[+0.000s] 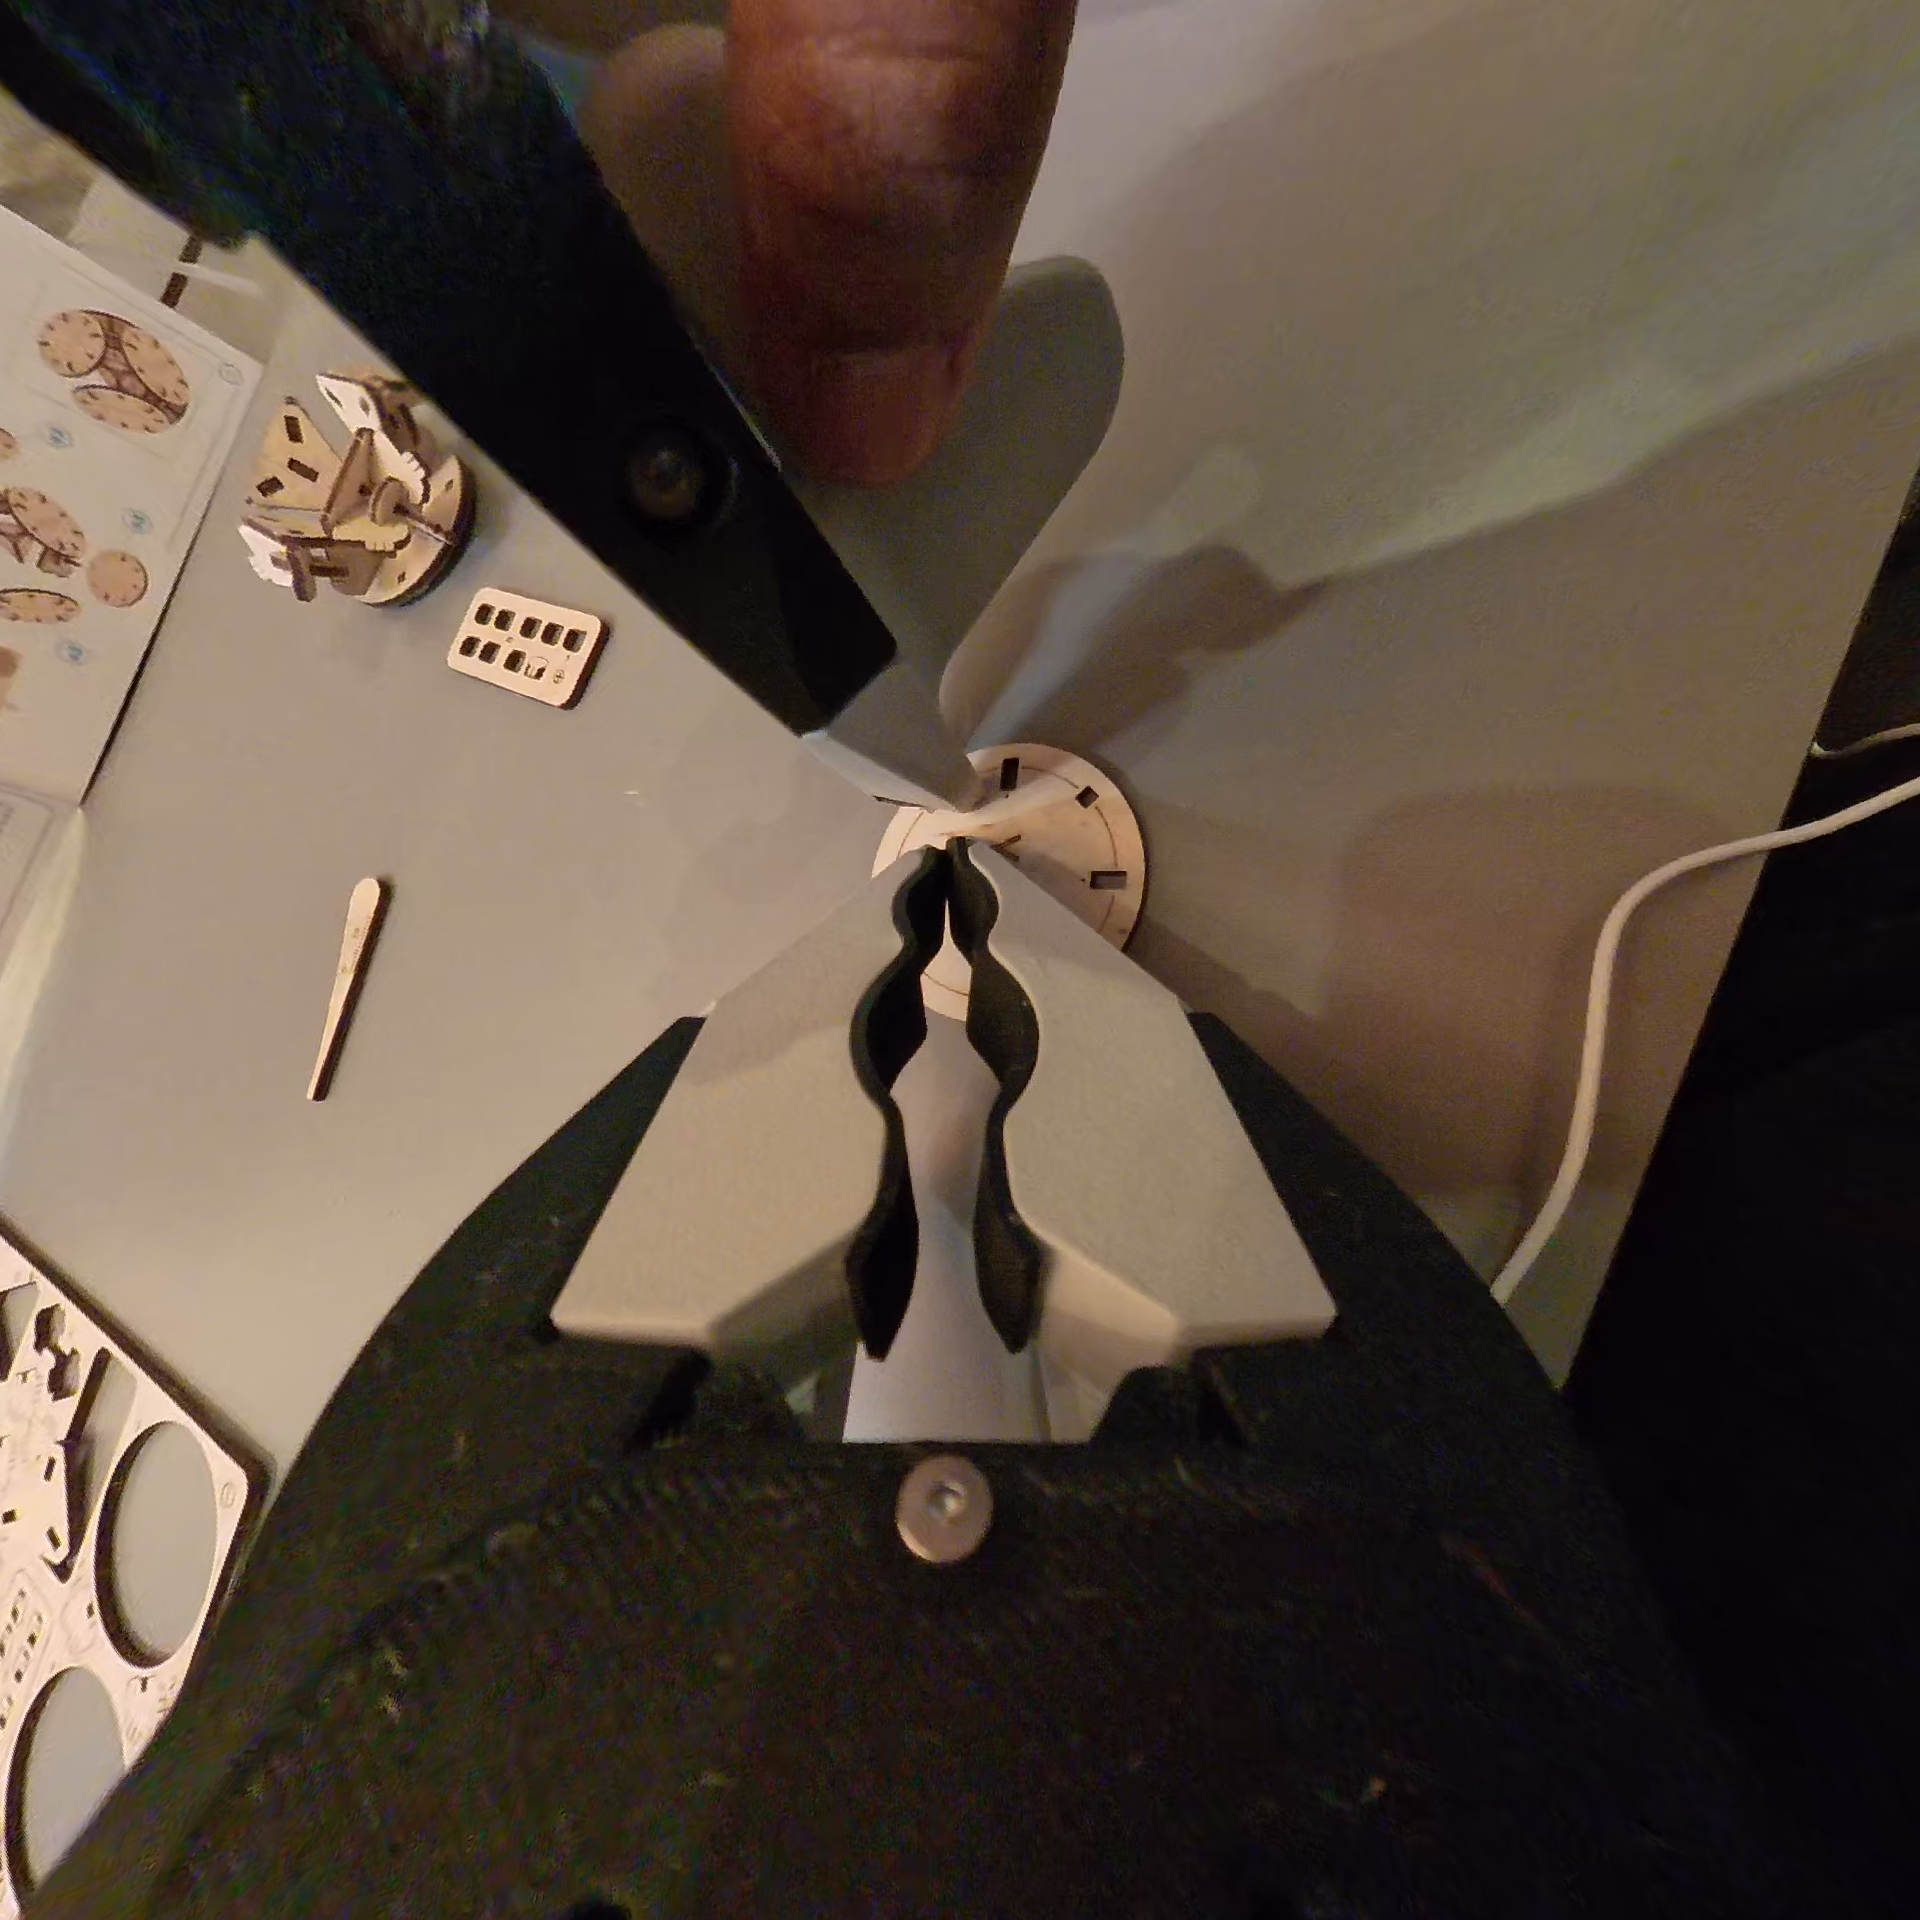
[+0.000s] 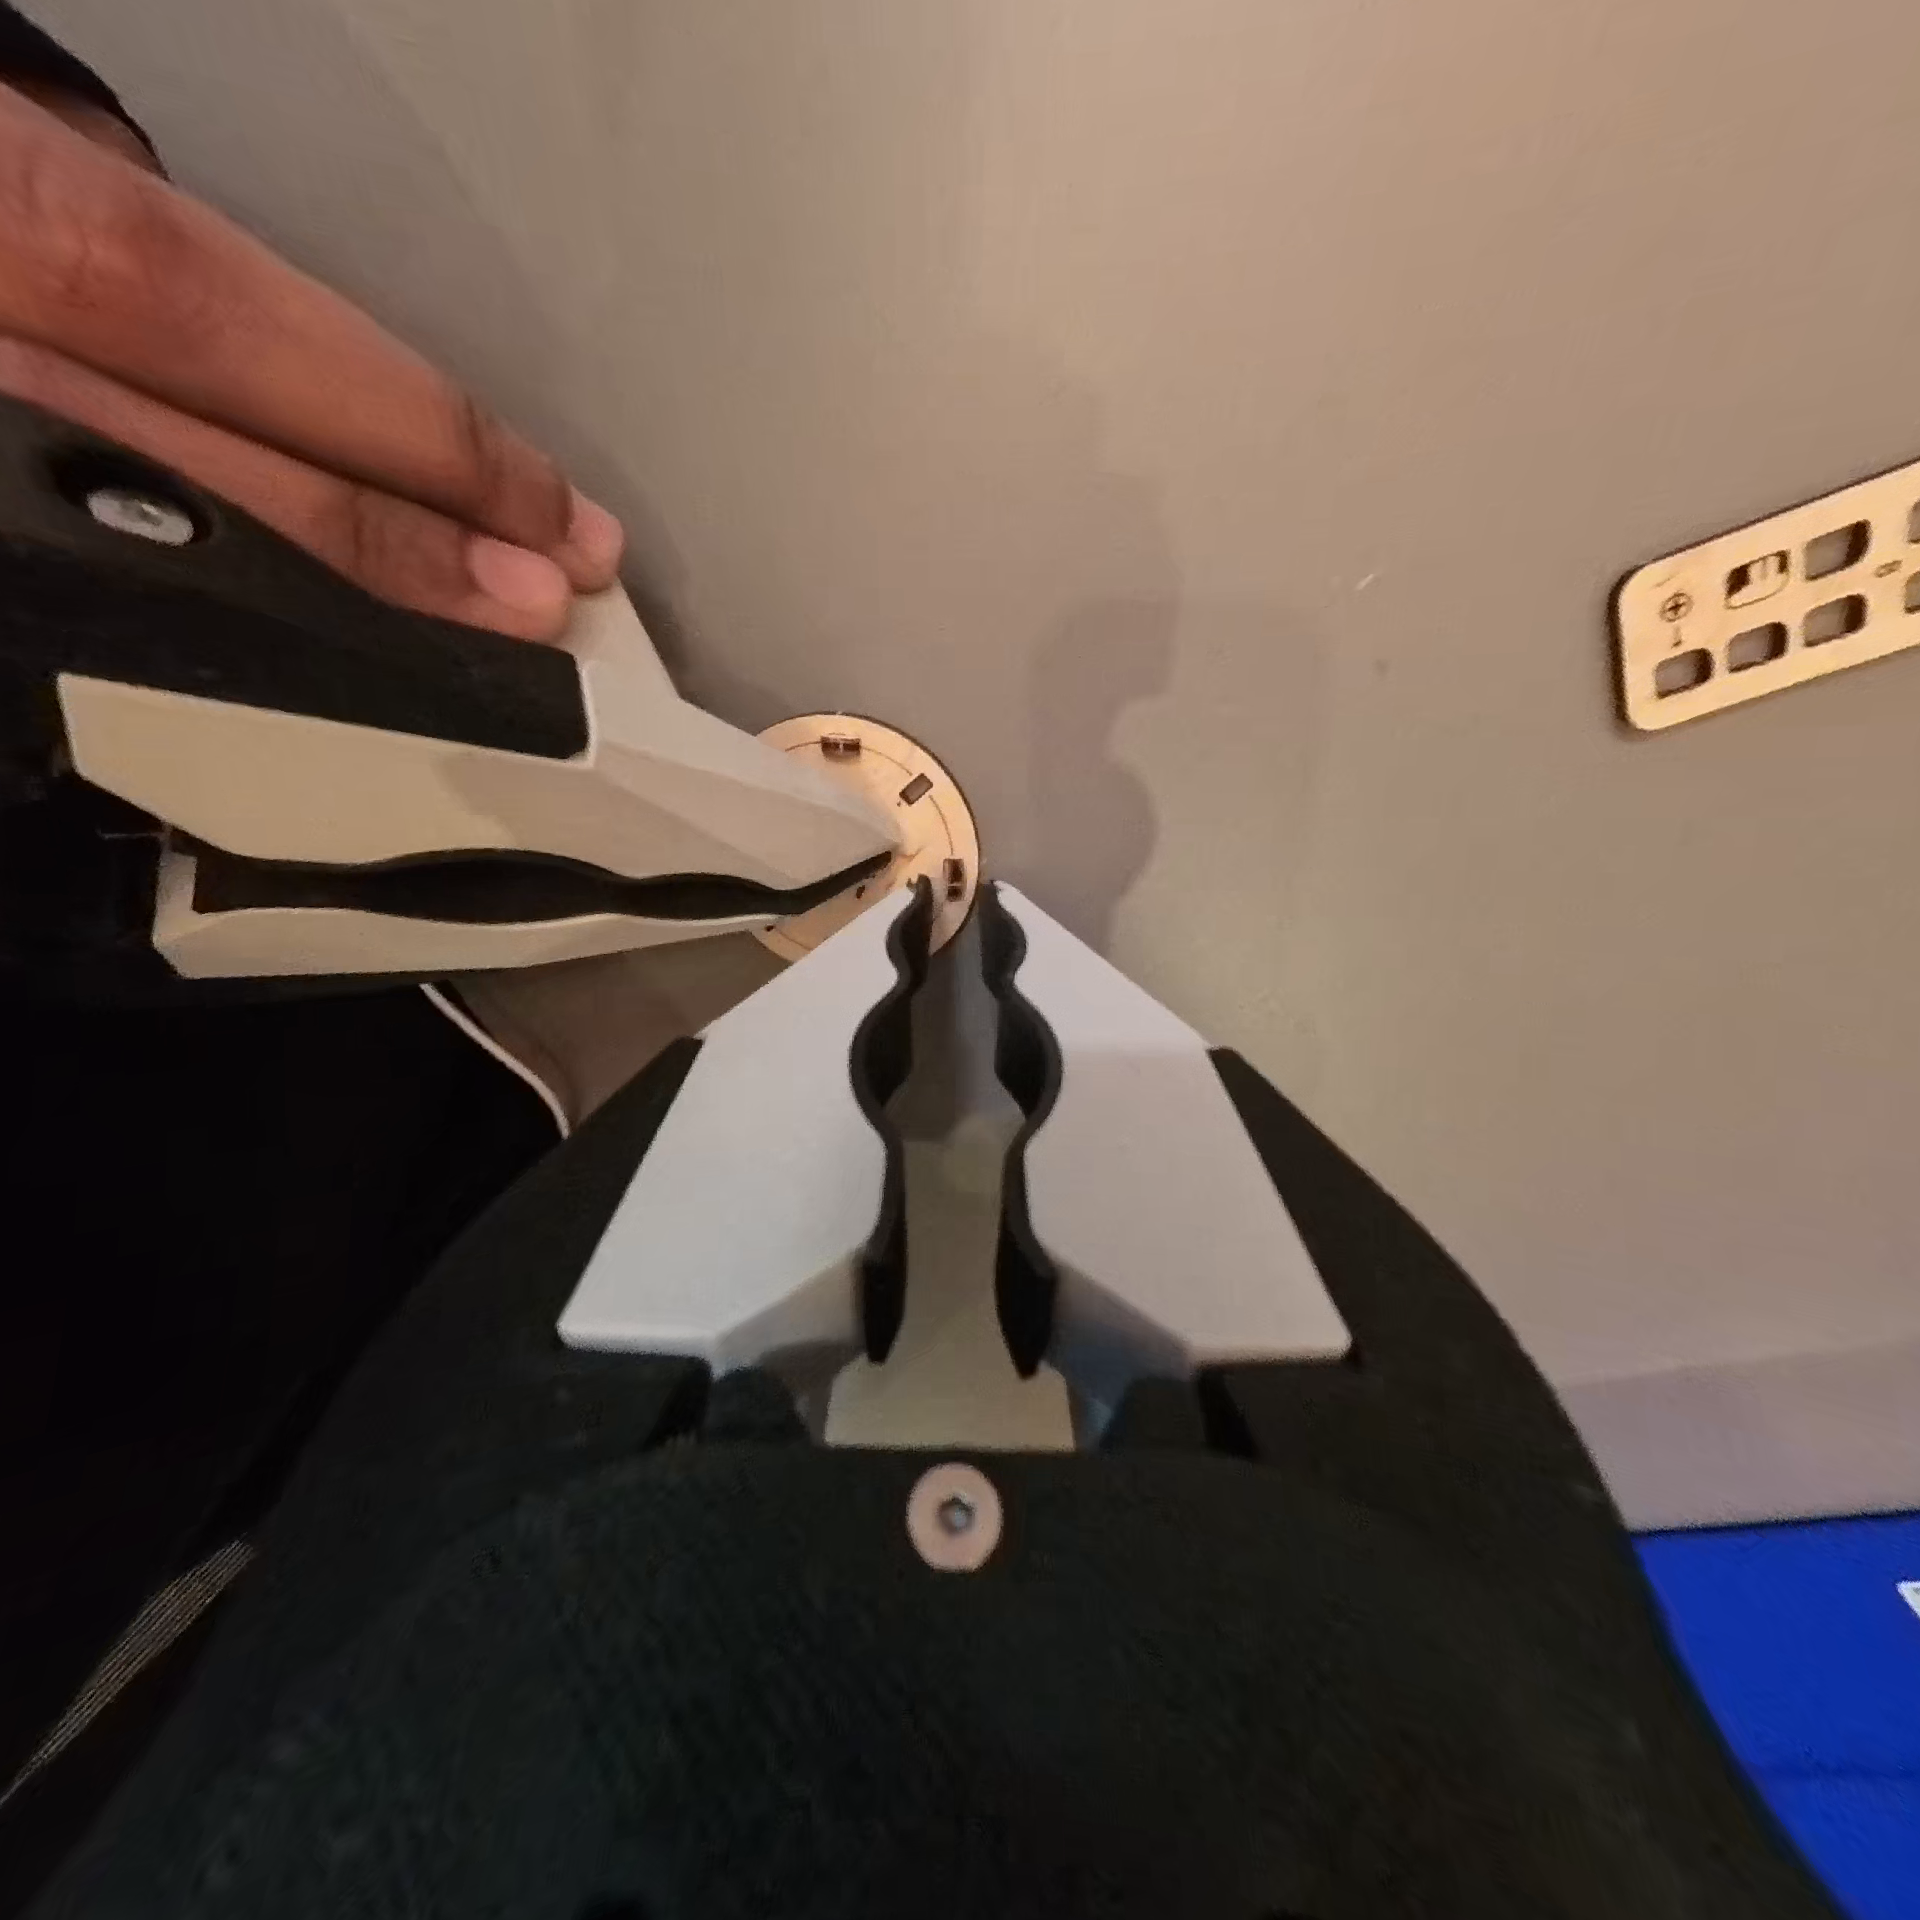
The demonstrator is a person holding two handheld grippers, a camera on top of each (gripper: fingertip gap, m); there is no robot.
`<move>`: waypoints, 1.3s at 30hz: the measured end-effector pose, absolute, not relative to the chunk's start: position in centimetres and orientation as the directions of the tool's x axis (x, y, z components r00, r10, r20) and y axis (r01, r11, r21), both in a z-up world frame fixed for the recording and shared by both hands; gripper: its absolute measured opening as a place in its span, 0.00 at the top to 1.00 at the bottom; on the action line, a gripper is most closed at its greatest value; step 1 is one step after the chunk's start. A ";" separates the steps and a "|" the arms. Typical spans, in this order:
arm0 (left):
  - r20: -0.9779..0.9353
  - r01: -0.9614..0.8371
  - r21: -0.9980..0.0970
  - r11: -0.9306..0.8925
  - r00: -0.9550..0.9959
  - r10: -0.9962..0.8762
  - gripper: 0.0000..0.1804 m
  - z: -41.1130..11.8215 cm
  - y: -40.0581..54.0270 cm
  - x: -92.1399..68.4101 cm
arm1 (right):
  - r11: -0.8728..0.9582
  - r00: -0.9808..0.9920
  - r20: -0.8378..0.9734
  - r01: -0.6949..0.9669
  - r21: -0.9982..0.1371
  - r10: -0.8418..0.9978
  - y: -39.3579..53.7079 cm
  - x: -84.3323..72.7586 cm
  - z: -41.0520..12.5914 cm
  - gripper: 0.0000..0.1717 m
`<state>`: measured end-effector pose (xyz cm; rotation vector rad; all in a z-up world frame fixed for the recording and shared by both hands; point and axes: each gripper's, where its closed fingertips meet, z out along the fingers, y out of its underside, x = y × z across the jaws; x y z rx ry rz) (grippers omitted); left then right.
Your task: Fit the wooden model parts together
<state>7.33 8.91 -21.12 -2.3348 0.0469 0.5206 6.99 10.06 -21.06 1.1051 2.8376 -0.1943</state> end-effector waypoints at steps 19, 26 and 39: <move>-0.385 -0.192 -0.659 -0.727 0.917 0.106 1.00 -21.0 8.9 7.3 | 0.769 -0.781 -0.099 0.625 -0.135 0.617 10.3 6.8 -20.7 0.97; -0.387 -0.221 -0.695 -0.684 0.917 0.096 1.00 -20.1 8.8 7.5 | 0.738 -0.752 -0.132 0.659 -0.146 0.645 10.9 7.0 -21.0 0.98; -0.374 -0.218 -0.662 -0.717 0.925 0.063 1.00 -21.0 8.7 7.7 | 0.727 -0.748 -0.137 0.663 -0.175 0.649 10.2 6.8 -20.7 0.98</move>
